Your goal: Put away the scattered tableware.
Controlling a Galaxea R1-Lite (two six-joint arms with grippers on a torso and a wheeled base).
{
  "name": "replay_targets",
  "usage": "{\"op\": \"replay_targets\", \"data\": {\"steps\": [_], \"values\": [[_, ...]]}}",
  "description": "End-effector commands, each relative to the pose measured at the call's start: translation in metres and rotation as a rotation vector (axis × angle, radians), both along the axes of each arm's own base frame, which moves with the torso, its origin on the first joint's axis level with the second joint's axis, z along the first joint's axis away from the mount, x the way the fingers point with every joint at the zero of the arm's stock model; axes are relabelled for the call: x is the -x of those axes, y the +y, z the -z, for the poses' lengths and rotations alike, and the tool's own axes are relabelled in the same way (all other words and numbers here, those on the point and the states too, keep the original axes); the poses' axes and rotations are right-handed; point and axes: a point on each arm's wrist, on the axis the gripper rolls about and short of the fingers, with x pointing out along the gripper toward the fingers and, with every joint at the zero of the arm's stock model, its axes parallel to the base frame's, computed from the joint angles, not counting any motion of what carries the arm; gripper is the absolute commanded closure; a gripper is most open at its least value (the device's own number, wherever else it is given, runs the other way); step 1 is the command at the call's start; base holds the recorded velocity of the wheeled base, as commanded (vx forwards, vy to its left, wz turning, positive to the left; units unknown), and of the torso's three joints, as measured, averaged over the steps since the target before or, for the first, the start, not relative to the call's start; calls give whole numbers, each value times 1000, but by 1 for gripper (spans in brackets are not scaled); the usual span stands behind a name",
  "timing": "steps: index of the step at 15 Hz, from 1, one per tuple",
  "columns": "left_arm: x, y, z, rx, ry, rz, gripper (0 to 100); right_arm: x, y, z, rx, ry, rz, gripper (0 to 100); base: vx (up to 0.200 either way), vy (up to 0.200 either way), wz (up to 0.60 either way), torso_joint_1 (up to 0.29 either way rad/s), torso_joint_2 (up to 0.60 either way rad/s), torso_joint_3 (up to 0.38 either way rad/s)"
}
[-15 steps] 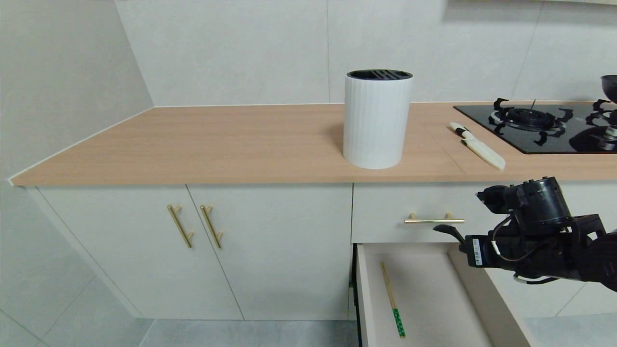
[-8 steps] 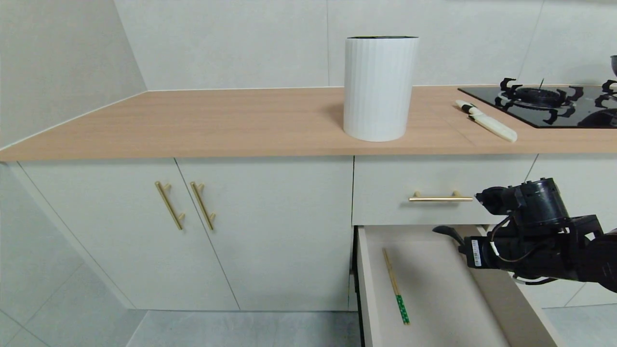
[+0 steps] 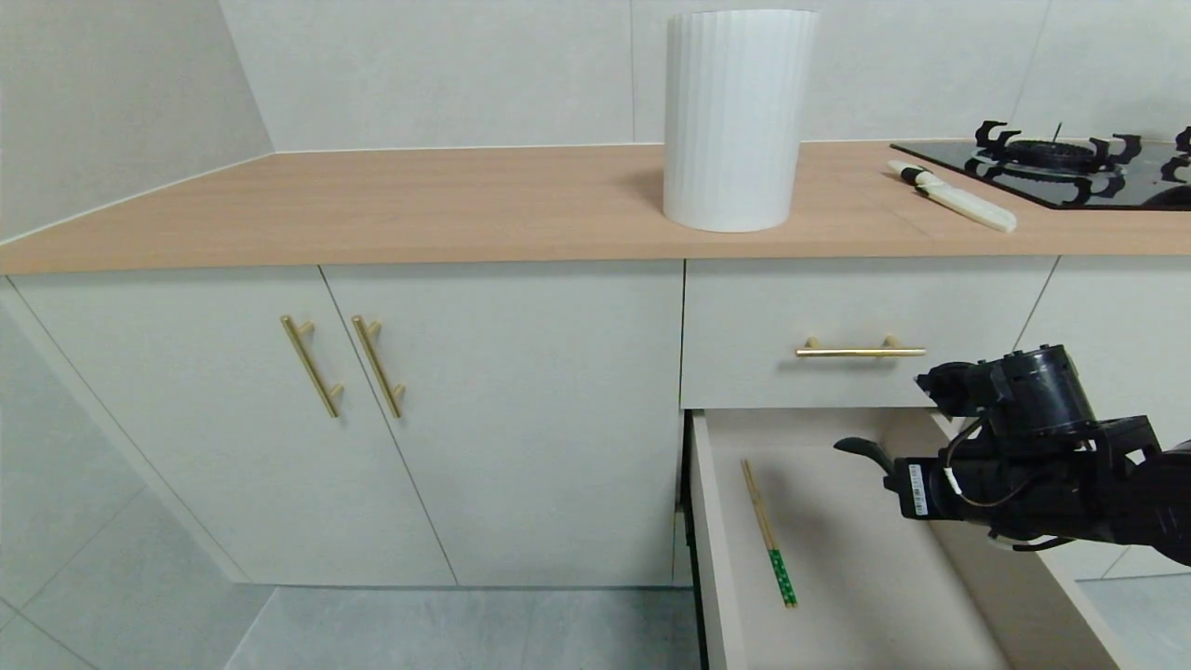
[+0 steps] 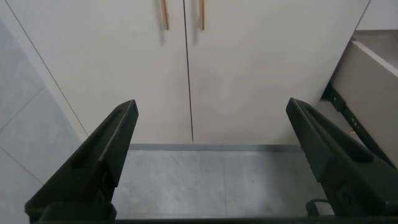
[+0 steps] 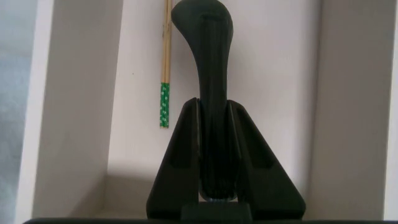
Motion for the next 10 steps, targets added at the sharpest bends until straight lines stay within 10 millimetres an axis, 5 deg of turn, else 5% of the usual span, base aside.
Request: {"op": "replay_targets", "data": {"steps": [1,4,10], "values": [[0,0,0,-1,0,-1,0,0,0,1,0,3,-2,100,0,0,0,0,0,0],[0,0,0,-1,0,-1,0,-7,3,4,-18,-47,-6,100,0,0,0,0,0,0],[0,0,0,-1,0,-1,0,-33,10,71,73,29,-11,100,0,0,0,0,0,0]]}}
